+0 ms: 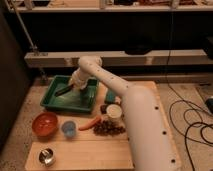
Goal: Wipe tray with brush
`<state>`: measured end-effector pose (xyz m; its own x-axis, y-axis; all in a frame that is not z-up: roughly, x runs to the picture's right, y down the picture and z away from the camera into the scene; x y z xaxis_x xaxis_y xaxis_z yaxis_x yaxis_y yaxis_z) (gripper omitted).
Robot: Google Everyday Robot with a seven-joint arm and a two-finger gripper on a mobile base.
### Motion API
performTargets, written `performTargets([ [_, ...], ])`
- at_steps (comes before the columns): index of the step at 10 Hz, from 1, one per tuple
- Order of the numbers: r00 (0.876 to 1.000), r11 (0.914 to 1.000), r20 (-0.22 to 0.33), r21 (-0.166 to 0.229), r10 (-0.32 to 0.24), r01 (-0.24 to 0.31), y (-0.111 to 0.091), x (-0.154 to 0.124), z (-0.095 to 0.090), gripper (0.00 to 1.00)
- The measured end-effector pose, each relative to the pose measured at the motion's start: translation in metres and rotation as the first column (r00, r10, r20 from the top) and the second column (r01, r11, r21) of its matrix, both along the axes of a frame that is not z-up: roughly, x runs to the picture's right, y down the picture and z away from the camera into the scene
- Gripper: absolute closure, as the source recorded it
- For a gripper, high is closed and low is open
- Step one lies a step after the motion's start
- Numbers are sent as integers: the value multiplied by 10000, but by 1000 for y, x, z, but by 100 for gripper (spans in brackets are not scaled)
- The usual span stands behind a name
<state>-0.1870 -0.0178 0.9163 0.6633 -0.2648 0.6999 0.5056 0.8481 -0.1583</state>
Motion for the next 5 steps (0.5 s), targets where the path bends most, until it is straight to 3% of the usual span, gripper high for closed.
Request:
performTargets([
  [3, 9990, 9999, 416, 80, -132, 129, 12, 20, -33, 100],
  [5, 9965, 9997, 797, 43, -248, 245, 20, 9, -54, 100],
])
